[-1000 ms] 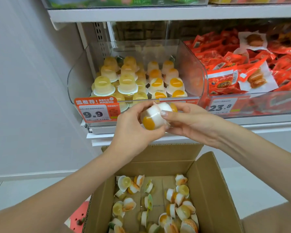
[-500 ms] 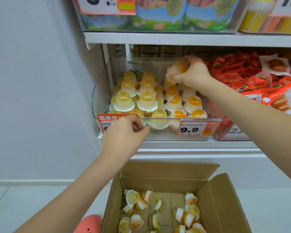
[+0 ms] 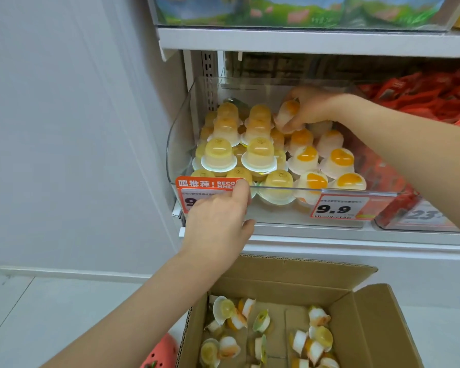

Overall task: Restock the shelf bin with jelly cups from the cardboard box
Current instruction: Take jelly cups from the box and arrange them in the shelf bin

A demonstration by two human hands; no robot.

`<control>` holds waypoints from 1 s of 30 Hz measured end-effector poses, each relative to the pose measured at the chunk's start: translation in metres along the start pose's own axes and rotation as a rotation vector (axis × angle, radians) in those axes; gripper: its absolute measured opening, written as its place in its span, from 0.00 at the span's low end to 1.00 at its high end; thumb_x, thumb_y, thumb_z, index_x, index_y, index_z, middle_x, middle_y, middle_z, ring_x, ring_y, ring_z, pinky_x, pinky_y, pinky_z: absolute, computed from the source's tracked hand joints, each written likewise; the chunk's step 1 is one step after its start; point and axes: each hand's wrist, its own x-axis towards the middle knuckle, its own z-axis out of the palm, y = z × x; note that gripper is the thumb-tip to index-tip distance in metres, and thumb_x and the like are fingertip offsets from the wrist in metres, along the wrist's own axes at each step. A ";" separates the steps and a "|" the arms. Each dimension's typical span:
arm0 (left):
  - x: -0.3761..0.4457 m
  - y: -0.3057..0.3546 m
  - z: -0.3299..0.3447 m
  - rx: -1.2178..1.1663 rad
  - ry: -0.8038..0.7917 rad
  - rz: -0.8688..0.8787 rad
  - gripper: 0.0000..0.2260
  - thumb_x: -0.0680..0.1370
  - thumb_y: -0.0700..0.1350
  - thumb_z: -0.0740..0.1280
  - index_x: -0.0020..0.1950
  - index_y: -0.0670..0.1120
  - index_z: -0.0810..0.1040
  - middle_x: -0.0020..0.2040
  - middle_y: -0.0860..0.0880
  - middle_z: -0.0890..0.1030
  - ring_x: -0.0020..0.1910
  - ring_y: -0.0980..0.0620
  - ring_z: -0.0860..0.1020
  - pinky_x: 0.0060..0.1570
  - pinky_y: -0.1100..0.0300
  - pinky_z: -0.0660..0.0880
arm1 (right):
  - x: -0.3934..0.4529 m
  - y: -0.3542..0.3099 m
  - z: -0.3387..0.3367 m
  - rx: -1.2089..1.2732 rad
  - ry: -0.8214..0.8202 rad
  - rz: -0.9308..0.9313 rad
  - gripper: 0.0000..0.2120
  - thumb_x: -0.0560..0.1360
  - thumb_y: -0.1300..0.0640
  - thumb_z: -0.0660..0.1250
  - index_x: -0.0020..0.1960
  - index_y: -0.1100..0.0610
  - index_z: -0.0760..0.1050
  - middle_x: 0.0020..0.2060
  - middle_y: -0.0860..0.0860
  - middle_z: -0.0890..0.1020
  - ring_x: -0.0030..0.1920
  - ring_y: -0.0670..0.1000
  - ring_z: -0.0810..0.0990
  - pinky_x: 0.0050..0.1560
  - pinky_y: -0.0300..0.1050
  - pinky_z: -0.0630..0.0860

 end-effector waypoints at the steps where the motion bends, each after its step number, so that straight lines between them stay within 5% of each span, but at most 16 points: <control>1: 0.000 0.000 0.001 0.005 0.005 0.001 0.11 0.75 0.50 0.66 0.51 0.50 0.65 0.45 0.54 0.80 0.44 0.50 0.79 0.38 0.57 0.74 | 0.002 -0.001 0.001 -0.019 -0.028 -0.007 0.27 0.67 0.51 0.76 0.63 0.53 0.71 0.54 0.52 0.77 0.49 0.53 0.77 0.44 0.46 0.76; 5: 0.002 0.001 0.004 0.046 0.012 0.000 0.12 0.76 0.49 0.66 0.52 0.49 0.65 0.45 0.53 0.80 0.44 0.49 0.80 0.38 0.57 0.73 | 0.005 -0.005 0.002 -0.076 -0.072 -0.001 0.17 0.69 0.52 0.73 0.56 0.54 0.75 0.48 0.54 0.80 0.46 0.55 0.79 0.44 0.50 0.78; 8: 0.001 0.002 0.003 0.044 0.007 0.009 0.12 0.76 0.50 0.66 0.53 0.48 0.66 0.46 0.53 0.80 0.45 0.49 0.80 0.38 0.56 0.73 | 0.000 -0.001 0.000 -0.104 -0.061 0.012 0.31 0.70 0.52 0.74 0.69 0.54 0.67 0.63 0.56 0.75 0.59 0.59 0.76 0.56 0.52 0.75; 10: -0.002 0.003 0.000 0.006 0.014 0.036 0.10 0.76 0.50 0.66 0.52 0.48 0.68 0.46 0.52 0.81 0.45 0.48 0.79 0.39 0.56 0.73 | -0.020 0.001 -0.001 -0.008 0.083 0.006 0.35 0.71 0.55 0.73 0.74 0.55 0.62 0.68 0.56 0.71 0.65 0.59 0.72 0.61 0.50 0.72; 14: -0.011 0.012 0.004 -0.039 -0.005 0.173 0.08 0.77 0.52 0.63 0.50 0.49 0.71 0.46 0.52 0.80 0.45 0.48 0.79 0.39 0.55 0.74 | -0.106 0.002 0.012 0.198 0.520 -0.211 0.16 0.73 0.63 0.66 0.60 0.57 0.77 0.53 0.52 0.81 0.53 0.50 0.78 0.55 0.40 0.74; 18: -0.035 0.014 0.045 0.170 -0.296 0.309 0.10 0.79 0.50 0.60 0.58 0.47 0.69 0.52 0.50 0.79 0.50 0.47 0.78 0.41 0.57 0.69 | -0.208 0.009 0.058 0.172 0.522 -0.405 0.09 0.73 0.67 0.64 0.51 0.60 0.78 0.43 0.50 0.79 0.46 0.46 0.72 0.49 0.31 0.67; 20: -0.052 0.008 0.073 0.260 -0.477 0.354 0.11 0.79 0.46 0.60 0.60 0.46 0.69 0.53 0.48 0.78 0.52 0.46 0.77 0.44 0.56 0.68 | -0.244 0.018 0.094 0.171 0.354 -0.439 0.08 0.74 0.67 0.63 0.50 0.60 0.78 0.42 0.50 0.79 0.47 0.47 0.72 0.51 0.35 0.68; 25: -0.101 -0.009 0.163 0.440 -0.917 0.450 0.18 0.76 0.34 0.62 0.65 0.45 0.69 0.58 0.45 0.75 0.59 0.45 0.73 0.55 0.53 0.69 | -0.283 0.055 0.203 -0.017 -0.380 -0.266 0.11 0.78 0.60 0.60 0.59 0.52 0.74 0.52 0.48 0.77 0.56 0.47 0.74 0.55 0.44 0.73; 30: -0.135 -0.005 0.241 0.439 -1.092 0.505 0.24 0.75 0.30 0.61 0.70 0.43 0.67 0.66 0.43 0.71 0.65 0.44 0.69 0.62 0.51 0.67 | -0.276 0.080 0.296 -0.204 -0.739 -0.111 0.15 0.77 0.65 0.58 0.62 0.56 0.71 0.56 0.54 0.75 0.55 0.55 0.75 0.48 0.48 0.76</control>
